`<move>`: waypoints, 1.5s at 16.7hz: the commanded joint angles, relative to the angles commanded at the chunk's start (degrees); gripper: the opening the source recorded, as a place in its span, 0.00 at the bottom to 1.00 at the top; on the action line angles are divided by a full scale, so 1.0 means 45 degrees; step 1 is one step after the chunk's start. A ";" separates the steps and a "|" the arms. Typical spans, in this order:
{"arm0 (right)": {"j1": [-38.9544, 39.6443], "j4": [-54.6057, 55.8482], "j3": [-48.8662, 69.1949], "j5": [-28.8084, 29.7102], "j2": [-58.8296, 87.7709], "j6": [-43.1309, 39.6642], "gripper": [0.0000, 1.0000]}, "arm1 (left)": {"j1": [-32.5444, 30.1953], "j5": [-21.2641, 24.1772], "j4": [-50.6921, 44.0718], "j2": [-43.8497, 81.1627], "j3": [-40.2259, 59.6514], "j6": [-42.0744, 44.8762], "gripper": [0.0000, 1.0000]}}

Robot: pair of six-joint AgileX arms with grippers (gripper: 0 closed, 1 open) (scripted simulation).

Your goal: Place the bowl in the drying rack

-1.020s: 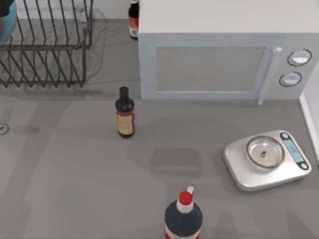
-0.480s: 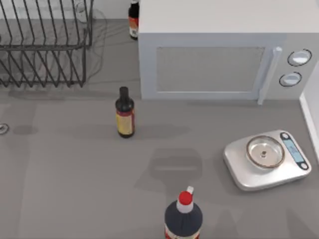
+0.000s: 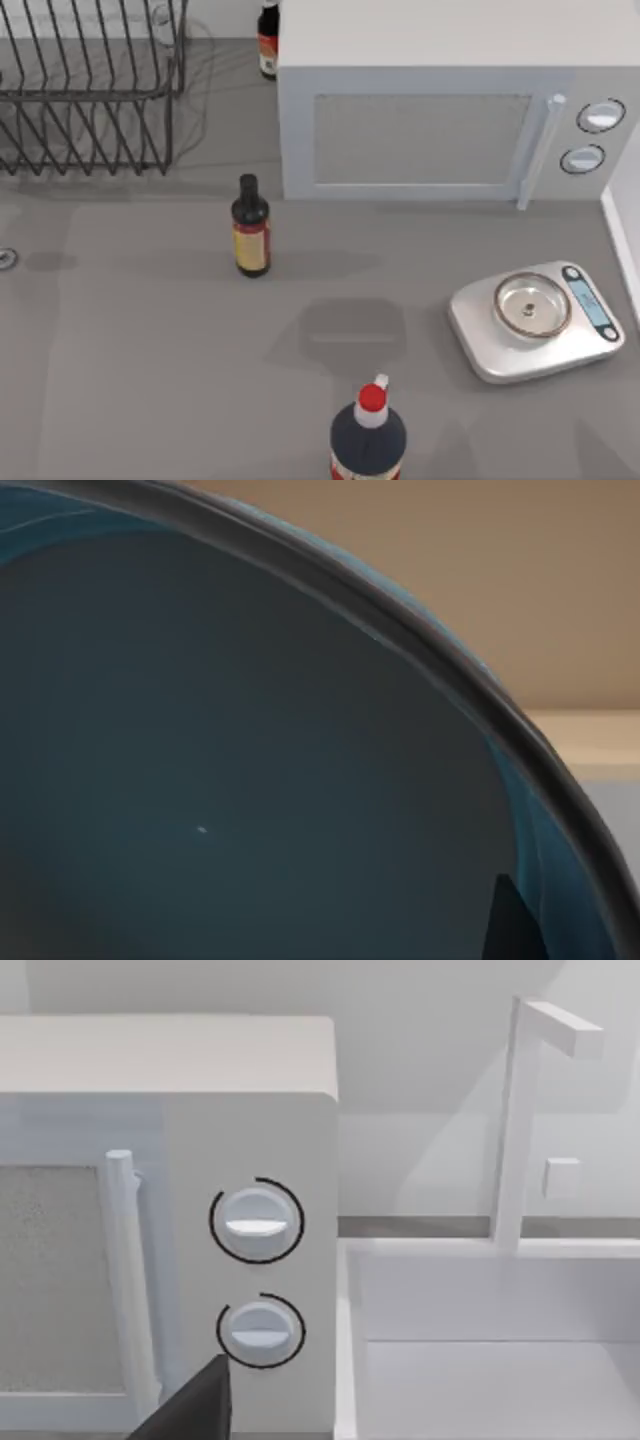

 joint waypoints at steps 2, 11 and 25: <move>0.0000 0.0000 0.0000 0.0000 0.0000 0.0000 1.00 | -0.0101 -0.0072 0.0932 0.0929 -0.0055 -0.0011 0.00; 0.0000 0.0000 0.0000 0.0000 0.0000 0.0000 1.00 | -0.0913 -0.0839 0.9783 0.8030 -0.1527 0.0112 0.00; 0.0000 0.0000 0.0000 0.0000 0.0000 0.0000 1.00 | -0.1348 -0.1236 1.3039 1.0541 -0.2462 0.0041 0.23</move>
